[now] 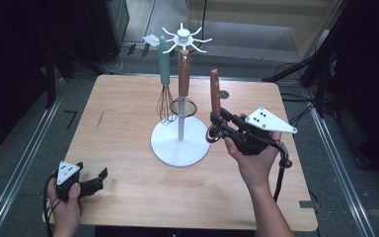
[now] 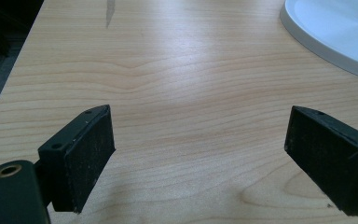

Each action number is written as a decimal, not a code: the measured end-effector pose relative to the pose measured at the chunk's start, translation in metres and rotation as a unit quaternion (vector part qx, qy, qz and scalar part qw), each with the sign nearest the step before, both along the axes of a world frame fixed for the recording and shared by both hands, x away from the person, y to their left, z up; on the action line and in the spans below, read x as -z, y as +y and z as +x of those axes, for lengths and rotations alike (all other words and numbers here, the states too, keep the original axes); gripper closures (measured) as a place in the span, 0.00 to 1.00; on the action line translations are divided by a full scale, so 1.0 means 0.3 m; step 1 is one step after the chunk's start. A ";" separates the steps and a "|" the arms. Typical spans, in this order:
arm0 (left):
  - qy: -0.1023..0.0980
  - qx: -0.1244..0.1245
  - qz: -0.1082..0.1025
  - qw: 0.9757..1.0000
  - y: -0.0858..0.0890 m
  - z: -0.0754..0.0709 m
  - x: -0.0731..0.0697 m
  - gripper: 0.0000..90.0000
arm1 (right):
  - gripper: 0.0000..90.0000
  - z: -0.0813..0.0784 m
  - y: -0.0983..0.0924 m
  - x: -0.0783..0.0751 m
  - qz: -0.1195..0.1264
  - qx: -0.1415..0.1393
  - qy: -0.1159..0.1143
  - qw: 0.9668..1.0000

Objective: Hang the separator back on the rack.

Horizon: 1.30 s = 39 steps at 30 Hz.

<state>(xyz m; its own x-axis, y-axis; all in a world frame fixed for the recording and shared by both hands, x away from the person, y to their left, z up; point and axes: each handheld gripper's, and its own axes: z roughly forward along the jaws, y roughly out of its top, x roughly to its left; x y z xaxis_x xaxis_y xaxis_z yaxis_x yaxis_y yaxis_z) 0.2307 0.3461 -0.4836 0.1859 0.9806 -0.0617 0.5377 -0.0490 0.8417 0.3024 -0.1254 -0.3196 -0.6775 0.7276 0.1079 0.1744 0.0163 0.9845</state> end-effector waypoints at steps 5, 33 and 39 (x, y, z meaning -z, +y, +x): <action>0.000 0.000 -0.001 1.000 0.000 0.001 0.000 0.09 | 0.79 0.005 0.003 -0.030 0.003 0.002 -0.008 1.000; 0.001 0.003 -0.005 1.000 0.002 0.001 0.000 0.09 | 0.79 0.041 0.054 -0.121 0.027 -0.007 -0.023 0.999; 0.001 0.002 -0.005 1.000 0.002 0.001 0.001 0.09 | 0.79 0.047 0.067 -0.127 0.022 -0.012 -0.025 0.999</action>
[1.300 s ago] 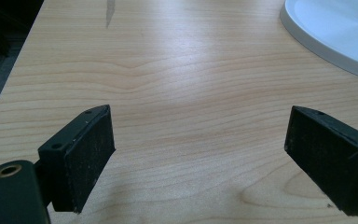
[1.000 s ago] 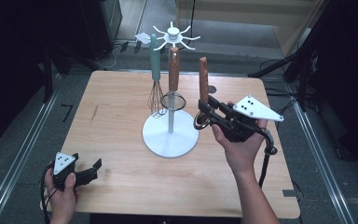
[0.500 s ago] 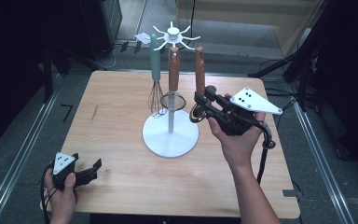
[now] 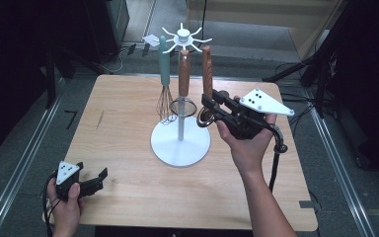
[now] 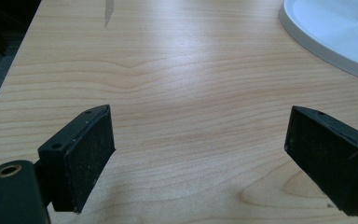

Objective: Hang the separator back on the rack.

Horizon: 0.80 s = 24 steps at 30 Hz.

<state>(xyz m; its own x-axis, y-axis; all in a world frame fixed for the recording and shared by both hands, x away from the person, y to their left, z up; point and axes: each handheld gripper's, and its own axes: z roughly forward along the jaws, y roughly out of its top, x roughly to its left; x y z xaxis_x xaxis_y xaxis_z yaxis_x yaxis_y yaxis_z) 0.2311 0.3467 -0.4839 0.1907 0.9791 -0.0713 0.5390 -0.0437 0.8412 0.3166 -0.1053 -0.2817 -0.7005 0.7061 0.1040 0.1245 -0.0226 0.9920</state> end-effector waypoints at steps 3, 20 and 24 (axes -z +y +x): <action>0.000 0.000 0.000 1.000 0.000 0.000 0.000 0.09 | 0.79 0.007 0.007 0.001 -0.003 0.000 0.002 1.000; -0.001 -0.001 -0.001 1.000 0.000 0.000 0.000 0.09 | 0.76 0.014 0.031 0.017 0.001 0.002 0.004 1.000; -0.001 0.000 -0.001 1.000 0.000 0.000 0.000 0.09 | 0.52 0.002 0.032 0.032 -0.009 0.027 0.003 1.000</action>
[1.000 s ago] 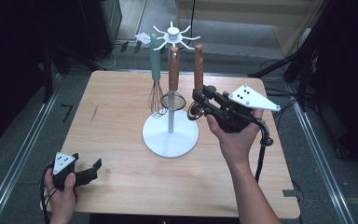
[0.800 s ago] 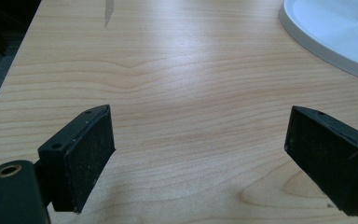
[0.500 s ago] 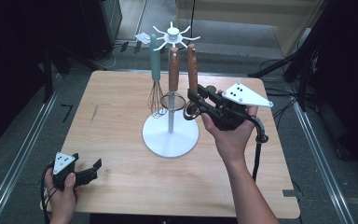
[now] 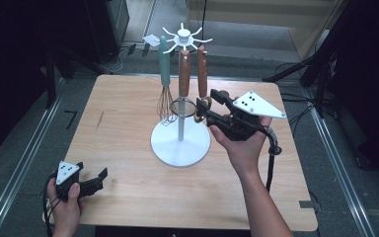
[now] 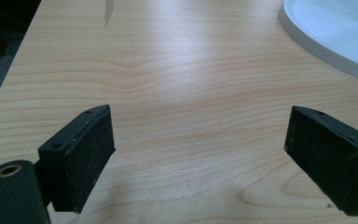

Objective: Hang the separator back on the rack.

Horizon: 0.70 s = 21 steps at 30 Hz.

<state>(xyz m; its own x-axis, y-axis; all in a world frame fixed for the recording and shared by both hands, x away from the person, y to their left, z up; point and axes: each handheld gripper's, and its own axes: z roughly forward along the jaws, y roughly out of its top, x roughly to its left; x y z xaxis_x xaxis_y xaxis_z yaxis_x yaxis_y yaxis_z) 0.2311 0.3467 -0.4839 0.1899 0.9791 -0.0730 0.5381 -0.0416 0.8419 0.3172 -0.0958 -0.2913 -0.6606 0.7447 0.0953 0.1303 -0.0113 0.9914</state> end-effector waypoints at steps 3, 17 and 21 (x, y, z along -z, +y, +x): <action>0.000 0.000 -0.001 1.000 0.000 0.000 0.000 0.09 | 0.44 -0.007 -0.015 0.022 0.001 0.017 0.003 1.000; 0.001 0.002 0.001 1.000 0.000 0.000 0.000 0.09 | 0.26 -0.050 -0.124 0.176 -0.014 0.049 0.040 0.998; 0.001 0.002 -0.001 1.000 0.001 0.000 -0.001 0.09 | 0.22 -0.063 -0.142 0.238 -0.026 0.067 0.055 0.996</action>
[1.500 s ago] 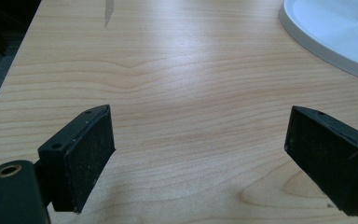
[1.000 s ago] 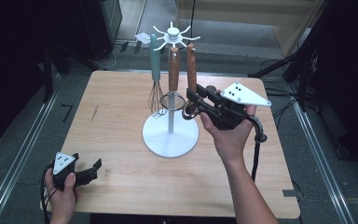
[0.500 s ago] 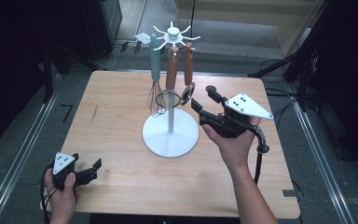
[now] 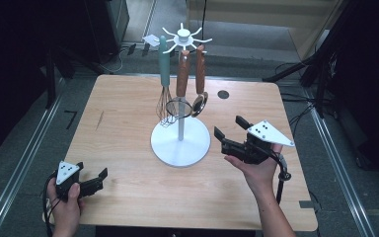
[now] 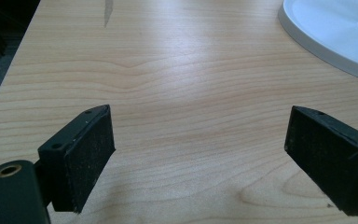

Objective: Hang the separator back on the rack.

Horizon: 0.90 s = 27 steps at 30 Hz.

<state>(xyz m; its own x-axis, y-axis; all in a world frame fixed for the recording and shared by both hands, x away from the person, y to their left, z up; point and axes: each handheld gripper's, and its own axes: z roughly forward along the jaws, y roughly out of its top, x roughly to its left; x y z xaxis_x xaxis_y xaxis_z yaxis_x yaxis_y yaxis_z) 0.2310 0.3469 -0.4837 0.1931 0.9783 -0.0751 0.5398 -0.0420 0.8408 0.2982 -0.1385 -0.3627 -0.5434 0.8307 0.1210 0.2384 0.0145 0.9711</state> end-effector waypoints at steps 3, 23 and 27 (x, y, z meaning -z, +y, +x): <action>0.000 0.001 0.000 1.000 0.001 0.000 0.000 0.09 | 0.21 -0.008 -0.023 0.047 0.007 0.006 0.010 1.000; -0.002 0.000 -0.004 1.000 0.004 -0.001 0.000 0.09 | 0.16 -0.082 -0.149 0.322 -0.040 0.034 0.084 0.995; -0.002 0.000 -0.004 1.000 0.004 -0.001 0.000 0.09 | 0.16 -0.100 -0.172 0.354 -0.045 0.038 0.097 0.994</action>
